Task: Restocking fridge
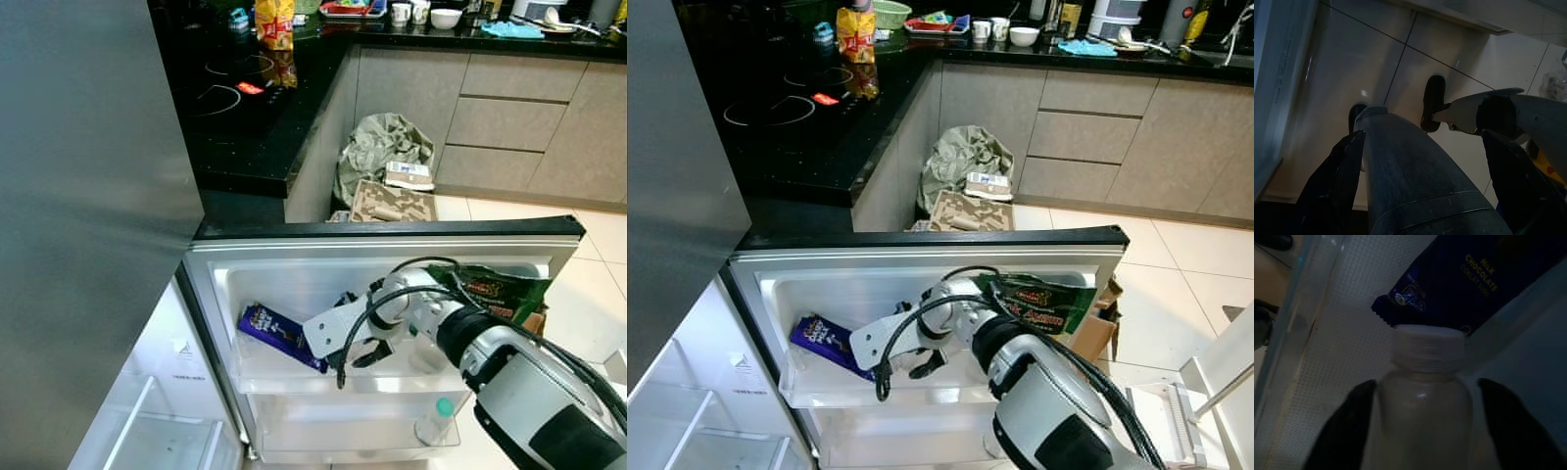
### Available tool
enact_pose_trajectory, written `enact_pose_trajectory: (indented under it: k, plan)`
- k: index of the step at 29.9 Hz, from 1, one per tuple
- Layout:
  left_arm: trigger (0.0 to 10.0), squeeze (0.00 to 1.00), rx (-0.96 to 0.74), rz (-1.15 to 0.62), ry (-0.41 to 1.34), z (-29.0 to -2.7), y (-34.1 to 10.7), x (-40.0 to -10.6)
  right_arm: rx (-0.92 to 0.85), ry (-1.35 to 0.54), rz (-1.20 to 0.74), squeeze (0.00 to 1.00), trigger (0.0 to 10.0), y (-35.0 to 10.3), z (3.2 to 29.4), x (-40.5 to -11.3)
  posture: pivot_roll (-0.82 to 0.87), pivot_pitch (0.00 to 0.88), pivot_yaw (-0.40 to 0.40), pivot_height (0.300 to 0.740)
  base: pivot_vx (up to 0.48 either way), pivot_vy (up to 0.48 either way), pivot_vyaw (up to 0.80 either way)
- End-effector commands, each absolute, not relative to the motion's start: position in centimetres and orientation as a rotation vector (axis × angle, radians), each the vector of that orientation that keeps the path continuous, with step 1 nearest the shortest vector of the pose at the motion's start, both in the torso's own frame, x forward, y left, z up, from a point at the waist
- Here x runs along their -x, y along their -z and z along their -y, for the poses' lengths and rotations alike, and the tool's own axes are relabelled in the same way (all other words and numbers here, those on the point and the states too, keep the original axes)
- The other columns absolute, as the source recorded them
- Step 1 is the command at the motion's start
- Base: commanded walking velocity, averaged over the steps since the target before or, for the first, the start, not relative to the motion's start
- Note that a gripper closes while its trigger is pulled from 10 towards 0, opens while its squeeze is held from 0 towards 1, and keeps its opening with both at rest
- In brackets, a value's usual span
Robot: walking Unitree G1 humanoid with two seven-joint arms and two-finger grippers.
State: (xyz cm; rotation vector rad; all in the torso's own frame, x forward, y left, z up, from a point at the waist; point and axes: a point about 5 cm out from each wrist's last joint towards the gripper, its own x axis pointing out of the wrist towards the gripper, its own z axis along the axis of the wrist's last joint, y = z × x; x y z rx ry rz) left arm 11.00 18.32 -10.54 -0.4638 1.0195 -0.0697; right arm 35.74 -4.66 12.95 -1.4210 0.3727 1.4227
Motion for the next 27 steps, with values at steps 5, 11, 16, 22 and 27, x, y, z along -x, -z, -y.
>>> enact_pose_trajectory:
  k: [5,11,16,22,27]
  plan:
    - [10.0,0.0,0.478,-1.051,0.074,-17.8,10.8,-10.2,1.425,-1.401,-0.395,0.0,0.0,-12.9,4.8,-35.9,-0.13,0.05,-0.045,0.74,0.0,0.0,0.0]
    - [10.0,0.0,0.48,-1.053,0.076,-17.7,10.9,-10.0,1.408,-1.411,-0.393,0.0,0.0,-12.7,4.6,-35.7,-0.14,0.044,-0.042,0.74,0.0,0.0,0.0]
    - [10.0,0.0,0.48,-1.048,0.079,-17.7,10.8,-10.3,1.325,-1.378,-0.326,0.0,0.0,-13.7,4.3,-36.1,-0.14,0.039,-0.046,0.74,0.0,0.0,0.0]
    - [10.0,0.0,0.479,-1.044,0.08,-17.7,10.8,-10.4,1.205,-1.339,-0.239,0.0,0.0,-15.4,3.8,-36.6,-0.14,0.036,-0.045,0.74,0.0,0.0,0.0]
    - [10.0,0.0,0.48,-1.045,0.085,-17.6,10.8,-10.4,1.051,-1.312,-0.114,0.0,0.0,-17.7,3.5,-36.9,-0.15,0.031,-0.044,0.74,0.0,0.0,0.0]
